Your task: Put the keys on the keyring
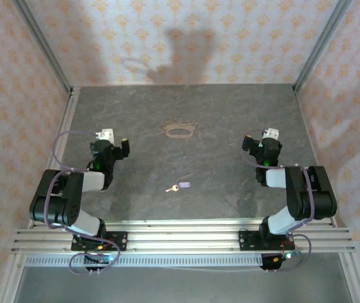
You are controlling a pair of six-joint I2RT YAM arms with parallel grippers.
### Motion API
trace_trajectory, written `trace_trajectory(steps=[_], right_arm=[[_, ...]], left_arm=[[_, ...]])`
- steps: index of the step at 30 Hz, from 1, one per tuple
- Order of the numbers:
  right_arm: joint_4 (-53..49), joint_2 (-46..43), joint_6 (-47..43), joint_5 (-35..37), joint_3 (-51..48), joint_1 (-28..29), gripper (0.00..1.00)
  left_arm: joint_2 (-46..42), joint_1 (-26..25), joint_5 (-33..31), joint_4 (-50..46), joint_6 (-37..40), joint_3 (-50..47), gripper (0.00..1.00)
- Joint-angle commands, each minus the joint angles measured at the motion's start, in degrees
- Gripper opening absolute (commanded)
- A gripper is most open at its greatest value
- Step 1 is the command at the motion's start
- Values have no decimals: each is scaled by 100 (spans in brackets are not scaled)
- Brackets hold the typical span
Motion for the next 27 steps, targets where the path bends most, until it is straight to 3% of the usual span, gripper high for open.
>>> trace_trajectory(steps=[1, 27], right_arm=[[10, -67, -17, -48, 7, -32, 99], [-39, -40, -8, -50, 51, -32, 99]], left_arm=[[-21, 33, 57, -71, 92, 147, 100], [-5, 33, 40, -150, 80, 200, 100]])
